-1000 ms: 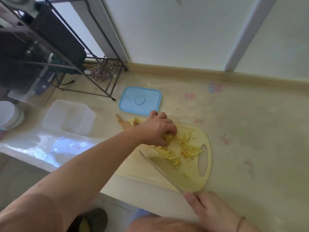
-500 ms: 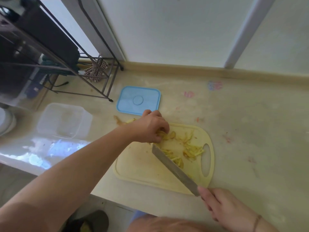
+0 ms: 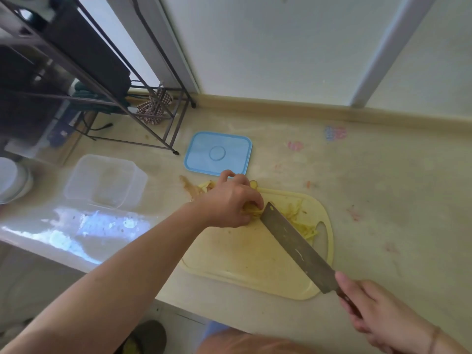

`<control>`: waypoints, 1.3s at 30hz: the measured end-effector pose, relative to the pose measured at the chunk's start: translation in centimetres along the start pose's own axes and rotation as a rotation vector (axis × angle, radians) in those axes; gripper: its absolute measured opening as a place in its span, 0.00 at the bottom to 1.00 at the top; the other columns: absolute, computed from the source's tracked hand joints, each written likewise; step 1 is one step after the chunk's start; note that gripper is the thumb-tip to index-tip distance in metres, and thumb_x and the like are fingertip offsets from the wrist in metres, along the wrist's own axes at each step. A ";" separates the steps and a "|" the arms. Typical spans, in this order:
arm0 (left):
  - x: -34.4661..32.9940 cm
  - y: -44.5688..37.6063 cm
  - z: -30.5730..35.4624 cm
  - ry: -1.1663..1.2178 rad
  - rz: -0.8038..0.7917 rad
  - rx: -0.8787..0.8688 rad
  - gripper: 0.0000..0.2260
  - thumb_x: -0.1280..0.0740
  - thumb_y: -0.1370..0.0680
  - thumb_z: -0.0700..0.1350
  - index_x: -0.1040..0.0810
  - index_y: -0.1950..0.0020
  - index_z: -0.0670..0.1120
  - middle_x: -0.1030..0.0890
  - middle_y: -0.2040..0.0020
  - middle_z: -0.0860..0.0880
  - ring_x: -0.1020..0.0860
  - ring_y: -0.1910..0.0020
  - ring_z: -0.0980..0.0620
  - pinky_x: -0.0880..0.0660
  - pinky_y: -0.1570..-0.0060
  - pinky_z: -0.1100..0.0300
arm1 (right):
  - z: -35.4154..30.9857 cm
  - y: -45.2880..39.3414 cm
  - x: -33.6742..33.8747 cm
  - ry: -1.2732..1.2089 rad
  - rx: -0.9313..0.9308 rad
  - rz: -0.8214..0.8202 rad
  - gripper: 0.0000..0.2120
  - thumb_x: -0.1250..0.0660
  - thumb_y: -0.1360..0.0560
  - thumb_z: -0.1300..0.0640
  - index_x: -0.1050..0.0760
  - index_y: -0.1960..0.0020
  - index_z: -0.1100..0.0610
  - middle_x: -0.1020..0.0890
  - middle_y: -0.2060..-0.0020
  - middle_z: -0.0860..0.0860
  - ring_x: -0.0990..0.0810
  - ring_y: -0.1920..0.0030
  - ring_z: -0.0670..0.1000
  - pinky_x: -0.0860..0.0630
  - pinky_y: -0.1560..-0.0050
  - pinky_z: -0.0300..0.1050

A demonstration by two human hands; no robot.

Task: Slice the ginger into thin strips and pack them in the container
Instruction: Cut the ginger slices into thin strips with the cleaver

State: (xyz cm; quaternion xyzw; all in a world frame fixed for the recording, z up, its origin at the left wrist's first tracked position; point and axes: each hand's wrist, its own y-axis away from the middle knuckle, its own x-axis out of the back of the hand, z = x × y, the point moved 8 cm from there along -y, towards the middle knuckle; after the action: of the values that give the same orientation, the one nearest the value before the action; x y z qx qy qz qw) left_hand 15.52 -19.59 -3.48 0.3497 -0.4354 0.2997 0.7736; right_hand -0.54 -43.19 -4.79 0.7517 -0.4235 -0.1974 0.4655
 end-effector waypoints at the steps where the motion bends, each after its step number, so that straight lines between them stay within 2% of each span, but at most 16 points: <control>1: 0.0 0.2 0.3 -0.029 0.009 -0.030 0.14 0.28 0.29 0.48 0.19 0.43 0.55 0.19 0.51 0.55 0.32 0.42 0.56 0.44 0.33 0.47 | 0.1 0.1 -0.2 -0.031 -0.003 -0.016 0.30 0.45 0.33 0.29 0.34 0.63 0.58 0.36 0.75 0.53 0.42 0.77 0.50 0.44 0.75 0.39; 3: -0.1 0.9 1.0 -0.077 0.026 -0.079 0.15 0.27 0.30 0.49 0.19 0.43 0.54 0.18 0.52 0.58 0.31 0.42 0.54 0.45 0.33 0.46 | 0.5 0.3 -0.5 -0.068 -0.001 -0.041 0.31 0.45 0.33 0.29 0.34 0.63 0.59 0.36 0.75 0.53 0.41 0.77 0.49 0.43 0.76 0.39; 6: -0.2 2.4 1.7 -0.110 0.084 -0.141 0.19 0.27 0.30 0.52 0.20 0.40 0.54 0.18 0.48 0.60 0.29 0.39 0.51 0.43 0.33 0.43 | 0.7 0.8 0.0 -0.096 0.054 -0.022 0.38 0.43 0.38 0.21 0.32 0.67 0.58 0.36 0.76 0.56 0.39 0.77 0.50 0.43 0.76 0.39; 8: 0.2 3.8 1.4 -0.016 0.203 -0.135 0.20 0.29 0.30 0.54 0.19 0.39 0.53 0.19 0.43 0.58 0.28 0.37 0.50 0.38 0.34 0.45 | 0.6 1.1 0.5 -0.131 0.071 -0.010 0.41 0.40 0.48 0.18 0.31 0.69 0.58 0.37 0.77 0.58 0.40 0.78 0.50 0.43 0.78 0.38; 10: 1.1 5.2 -0.1 0.165 0.405 -0.017 0.19 0.31 0.29 0.51 0.19 0.39 0.49 0.20 0.39 0.55 0.27 0.36 0.48 0.33 0.35 0.45 | 0.9 1.1 1.0 -0.185 0.050 0.001 0.43 0.37 0.52 0.18 0.32 0.68 0.60 0.37 0.77 0.58 0.42 0.79 0.48 0.44 0.79 0.36; 12: 1.5 6.5 -2.0 0.285 0.559 0.124 0.18 0.33 0.29 0.46 0.19 0.40 0.46 0.20 0.39 0.52 0.26 0.37 0.47 0.29 0.38 0.44 | 0.7 0.9 1.3 -0.214 0.044 -0.009 0.41 0.38 0.49 0.20 0.33 0.66 0.60 0.38 0.76 0.57 0.42 0.79 0.47 0.44 0.78 0.35; 15: 0.5 6.5 -2.5 0.255 0.489 0.179 0.19 0.34 0.29 0.46 0.19 0.38 0.47 0.21 0.39 0.52 0.26 0.38 0.47 0.28 0.38 0.44 | -0.3 0.7 1.5 -0.215 0.094 -0.008 0.37 0.41 0.44 0.22 0.34 0.65 0.58 0.38 0.75 0.57 0.42 0.78 0.47 0.42 0.76 0.36; 18: 0.0 5.7 -2.2 0.167 0.443 0.223 0.19 0.33 0.27 0.51 0.20 0.37 0.48 0.21 0.40 0.52 0.25 0.41 0.47 0.27 0.40 0.43 | -0.9 0.7 1.6 -0.218 0.109 0.011 0.35 0.41 0.42 0.23 0.35 0.65 0.58 0.38 0.74 0.57 0.41 0.78 0.47 0.40 0.77 0.35; 20: 0.6 5.5 -2.9 0.252 0.539 0.366 0.19 0.33 0.25 0.50 0.21 0.36 0.47 0.21 0.41 0.50 0.24 0.46 0.47 0.25 0.43 0.46 | -1.1 0.7 1.5 -0.235 0.108 0.010 0.36 0.41 0.39 0.23 0.34 0.65 0.58 0.38 0.74 0.57 0.41 0.79 0.47 0.40 0.77 0.35; 22: 0.9 5.4 -4.1 0.416 0.599 0.554 0.16 0.32 0.23 0.44 0.22 0.35 0.45 0.23 0.40 0.50 0.24 0.48 0.50 0.24 0.42 0.49 | -1.2 0.8 1.6 -0.246 0.105 0.009 0.35 0.44 0.34 0.23 0.35 0.64 0.59 0.38 0.75 0.56 0.41 0.79 0.47 0.40 0.76 0.35; 24: 1.4 4.3 -4.3 0.429 0.524 0.602 0.15 0.32 0.22 0.43 0.22 0.36 0.47 0.24 0.39 0.51 0.25 0.44 0.50 0.27 0.39 0.52 | -1.4 0.9 1.8 -0.255 0.113 0.010 0.35 0.44 0.34 0.23 0.35 0.64 0.59 0.39 0.75 0.56 0.41 0.79 0.47 0.40 0.77 0.35; 25: 1.7 3.6 -4.0 0.371 0.455 0.580 0.14 0.31 0.23 0.45 0.21 0.37 0.48 0.23 0.41 0.52 0.27 0.42 0.50 0.28 0.39 0.53 | -1.5 1.0 2.0 -0.254 0.120 0.014 0.36 0.43 0.36 0.22 0.34 0.65 0.58 0.39 0.75 0.56 0.41 0.79 0.47 0.40 0.77 0.35; 29: 2.1 1.3 -2.3 -0.052 0.091 0.572 0.21 0.32 0.29 0.66 0.26 0.47 0.52 0.25 0.51 0.53 0.30 0.47 0.50 0.29 0.45 0.52 | -2.0 1.5 2.3 -0.234 0.139 0.008 0.35 0.39 0.43 0.24 0.34 0.66 0.58 0.39 0.76 0.56 0.41 0.79 0.47 0.40 0.77 0.35; 31: 1.8 0.6 -1.9 -0.214 -0.002 0.596 0.24 0.36 0.29 0.70 0.28 0.50 0.51 0.25 0.51 0.52 0.29 0.48 0.49 0.30 0.43 0.50 | -2.0 1.6 2.3 -0.223 0.143 0.008 0.35 0.40 0.43 0.24 0.34 0.66 0.58 0.39 0.75 0.56 0.41 0.78 0.47 0.40 0.77 0.35; 35: 1.8 -0.4 -0.9 -0.346 -0.003 0.595 0.20 0.39 0.24 0.65 0.25 0.47 0.50 0.27 0.56 0.51 0.30 0.53 0.48 0.34 0.49 0.52 | -1.7 1.4 2.1 -0.223 0.138 0.003 0.35 0.43 0.36 0.23 0.35 0.65 0.58 0.38 0.75 0.56 0.41 0.78 0.47 0.41 0.77 0.36; 39: 2.0 -0.7 -0.2 -0.400 -0.040 0.634 0.14 0.39 0.21 0.59 0.28 0.55 0.48 0.28 0.60 0.51 0.29 0.55 0.48 0.35 0.52 0.53 | -1.5 1.3 1.9 -0.196 0.136 -0.023 0.30 0.46 0.32 0.30 0.35 0.64 0.59 0.38 0.75 0.56 0.40 0.78 0.47 0.41 0.77 0.36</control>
State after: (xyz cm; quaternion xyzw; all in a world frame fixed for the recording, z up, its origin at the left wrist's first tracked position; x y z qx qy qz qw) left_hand 17.02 -19.54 -1.98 0.6318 -0.4566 0.3303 0.5322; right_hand 1.00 -44.20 -2.70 0.7632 -0.4709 -0.2461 0.3676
